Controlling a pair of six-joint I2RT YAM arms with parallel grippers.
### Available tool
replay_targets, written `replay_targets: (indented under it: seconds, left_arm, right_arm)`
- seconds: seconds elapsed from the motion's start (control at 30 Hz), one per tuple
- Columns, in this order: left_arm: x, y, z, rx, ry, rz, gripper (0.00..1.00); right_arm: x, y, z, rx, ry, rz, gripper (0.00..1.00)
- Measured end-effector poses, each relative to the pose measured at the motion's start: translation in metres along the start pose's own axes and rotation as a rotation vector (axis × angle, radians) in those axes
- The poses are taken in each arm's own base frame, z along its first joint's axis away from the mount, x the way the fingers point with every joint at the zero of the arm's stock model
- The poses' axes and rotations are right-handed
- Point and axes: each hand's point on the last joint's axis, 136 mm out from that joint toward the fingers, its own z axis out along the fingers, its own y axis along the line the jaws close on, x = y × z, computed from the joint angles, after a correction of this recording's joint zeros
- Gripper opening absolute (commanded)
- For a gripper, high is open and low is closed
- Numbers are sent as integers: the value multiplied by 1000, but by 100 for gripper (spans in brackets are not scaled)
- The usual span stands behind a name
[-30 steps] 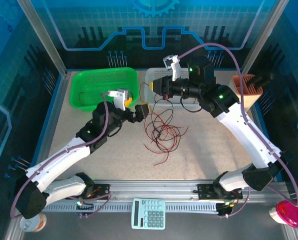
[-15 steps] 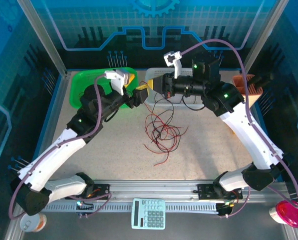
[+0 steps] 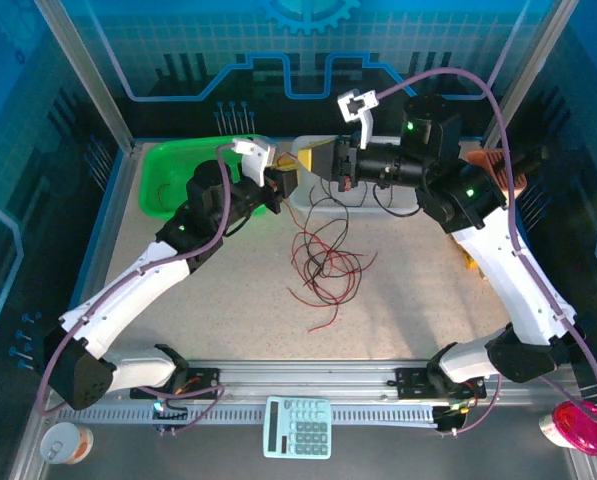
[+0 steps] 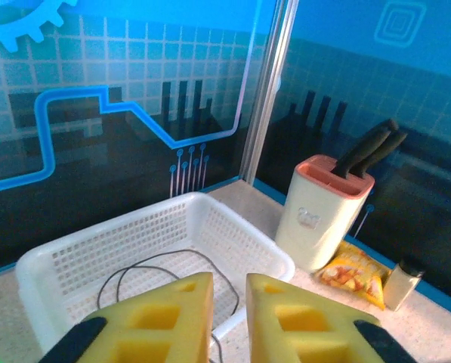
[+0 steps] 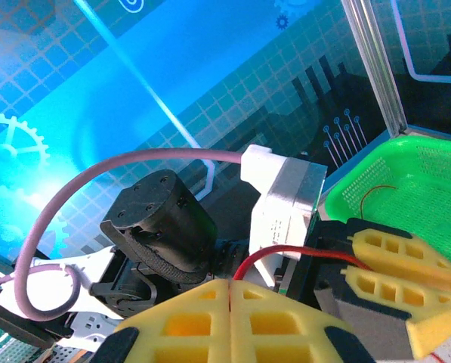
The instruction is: Untangle the cables
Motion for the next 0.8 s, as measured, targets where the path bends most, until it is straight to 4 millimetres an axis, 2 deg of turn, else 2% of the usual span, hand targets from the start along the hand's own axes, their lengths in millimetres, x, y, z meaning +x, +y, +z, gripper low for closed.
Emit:
replay_targets:
  seconds: [0.03,0.07,0.13,0.17,0.2,0.23,0.4,0.5,0.67,0.8]
  left_arm:
    - [-2,-1,0,4,-8,-1,1]
    - [-4,-1,0,7,-14,-10,0]
    - [-5,-2,0,10,-19,-21,0]
    - [-5,-2,0,10,-20,-24,0]
    - [-6,-2,0,10,-21,-28,0]
    - [-6,-2,-1,10,-21,-37,0]
    - [-24,-4,-3,9,-50,-76,0]
    - [-45,-9,-8,21,-95,-111,0]
    - [-79,-18,-16,55,-160,-177,0]
    - [-106,-27,-23,96,-211,-222,0]
  right_arm:
    - [-1,0,-1,3,-2,-1,0]
    - [-1,-2,-1,6,-4,-3,9]
    - [-1,-8,-2,20,-10,1,36]
    - [0,-12,-4,30,-14,2,46]
    - [2,-19,-6,45,-20,8,55]
    - [5,-26,-8,61,-23,15,60]
    - [23,-72,-20,170,-39,39,74]
    - [49,-94,-17,207,-17,29,79]
    - [87,-115,6,229,54,-27,80]
    - [96,-116,36,200,74,-90,77]
